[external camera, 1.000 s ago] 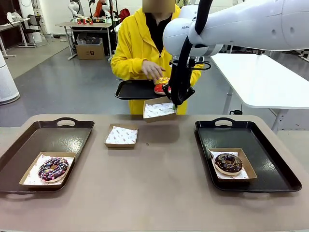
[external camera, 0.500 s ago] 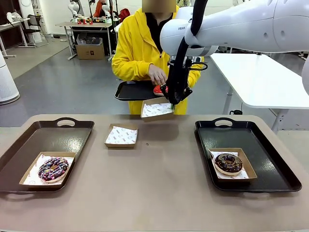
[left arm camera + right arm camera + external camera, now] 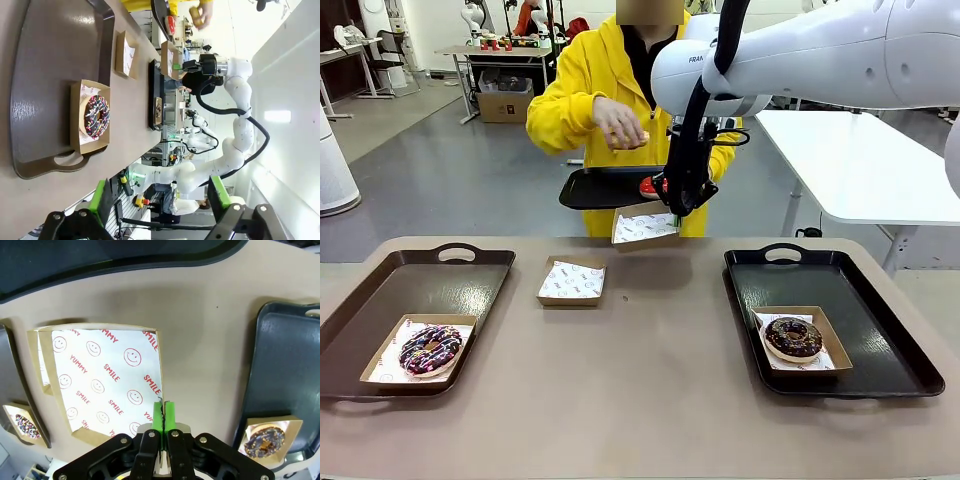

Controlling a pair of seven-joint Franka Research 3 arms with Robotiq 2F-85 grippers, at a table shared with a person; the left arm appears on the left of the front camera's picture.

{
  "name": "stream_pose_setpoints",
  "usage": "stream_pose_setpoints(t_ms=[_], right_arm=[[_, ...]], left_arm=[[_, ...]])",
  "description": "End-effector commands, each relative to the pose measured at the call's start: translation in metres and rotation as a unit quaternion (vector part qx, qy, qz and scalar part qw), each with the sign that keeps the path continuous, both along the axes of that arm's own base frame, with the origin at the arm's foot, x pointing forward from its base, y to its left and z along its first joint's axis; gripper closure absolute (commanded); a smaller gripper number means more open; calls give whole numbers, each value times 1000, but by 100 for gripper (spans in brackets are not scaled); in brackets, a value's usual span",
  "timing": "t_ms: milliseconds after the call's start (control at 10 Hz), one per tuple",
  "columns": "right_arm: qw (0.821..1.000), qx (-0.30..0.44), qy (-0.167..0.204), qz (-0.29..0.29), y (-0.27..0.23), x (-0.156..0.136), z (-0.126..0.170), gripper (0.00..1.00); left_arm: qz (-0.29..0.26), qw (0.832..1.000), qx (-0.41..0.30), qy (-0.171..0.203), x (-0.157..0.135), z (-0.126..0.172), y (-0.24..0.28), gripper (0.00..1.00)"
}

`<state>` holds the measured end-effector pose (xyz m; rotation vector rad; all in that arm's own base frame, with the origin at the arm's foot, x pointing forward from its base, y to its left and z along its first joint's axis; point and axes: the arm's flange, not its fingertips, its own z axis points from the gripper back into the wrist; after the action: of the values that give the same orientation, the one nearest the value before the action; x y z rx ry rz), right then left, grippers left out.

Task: Individually package the donuts and arrange them on the tray.
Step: Place the picked Paper togo box on the Handle tray while simultaneously picking up another Paper togo box from the table with the other hand.

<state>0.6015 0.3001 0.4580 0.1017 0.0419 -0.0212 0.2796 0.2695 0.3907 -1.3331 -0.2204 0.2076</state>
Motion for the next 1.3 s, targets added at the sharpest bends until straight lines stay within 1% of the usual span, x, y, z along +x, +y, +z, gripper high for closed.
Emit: stream_pose_setpoints(t_ms=[0, 1200], right_arm=[[1000, 0, -1, 1, -1, -1, 0, 100], [1000, 0, -1, 1, -1, -1, 0, 100]], left_arm=[[4, 1000, -1, -5, -3, 2, -2, 0], [4, 1000, -1, -5, -3, 2, -2, 0]])
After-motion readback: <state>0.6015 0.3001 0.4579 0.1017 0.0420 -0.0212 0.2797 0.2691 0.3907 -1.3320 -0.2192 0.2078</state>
